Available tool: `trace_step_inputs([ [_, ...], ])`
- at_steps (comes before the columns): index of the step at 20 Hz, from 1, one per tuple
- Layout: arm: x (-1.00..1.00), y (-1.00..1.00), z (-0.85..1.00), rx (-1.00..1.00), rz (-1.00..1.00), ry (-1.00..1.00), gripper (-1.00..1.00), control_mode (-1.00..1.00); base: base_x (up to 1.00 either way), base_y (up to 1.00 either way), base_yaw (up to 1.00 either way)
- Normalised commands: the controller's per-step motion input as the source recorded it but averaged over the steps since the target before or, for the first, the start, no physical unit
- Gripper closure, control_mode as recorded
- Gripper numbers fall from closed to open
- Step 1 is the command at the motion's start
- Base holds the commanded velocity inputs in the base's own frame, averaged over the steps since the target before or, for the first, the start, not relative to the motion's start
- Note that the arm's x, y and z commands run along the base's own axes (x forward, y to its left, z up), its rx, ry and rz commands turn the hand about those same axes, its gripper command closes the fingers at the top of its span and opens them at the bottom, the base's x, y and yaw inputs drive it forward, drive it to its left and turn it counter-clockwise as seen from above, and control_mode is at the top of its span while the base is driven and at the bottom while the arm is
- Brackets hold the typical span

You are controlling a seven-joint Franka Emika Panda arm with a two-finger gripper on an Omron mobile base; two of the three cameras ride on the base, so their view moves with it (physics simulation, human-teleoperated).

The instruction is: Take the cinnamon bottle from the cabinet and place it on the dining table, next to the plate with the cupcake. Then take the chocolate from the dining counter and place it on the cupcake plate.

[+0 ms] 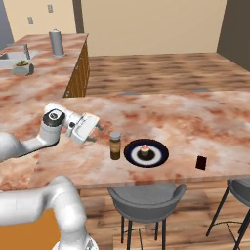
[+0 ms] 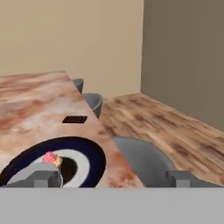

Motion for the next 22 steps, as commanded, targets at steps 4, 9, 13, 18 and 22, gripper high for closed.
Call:
trace_step_inputs([
  [4,-0.40,-0.45,1.00,0.23,-0.06,0.21,-1.00,-1.00,0.00,0.00,0.00],
  [9,-0.44,-0.81,0.93,0.23,0.00,0.24,-1.00,-1.00,0.00,0.00,0.00],
  [13,-0.16,-1.00,0.43,0.33,0.02,0.24,-1.00,-1.00,0.00,0.00,0.00],
  [18,-0.06,-1.00,0.08,0.32,0.12,0.24,-1.00,-1.00,0.00,0.00,0.00],
  [22,-0.05,-0.98,-0.01,0.30,0.24,0.24,-1.00,-1.00,0.00,0.00,0.00],
])
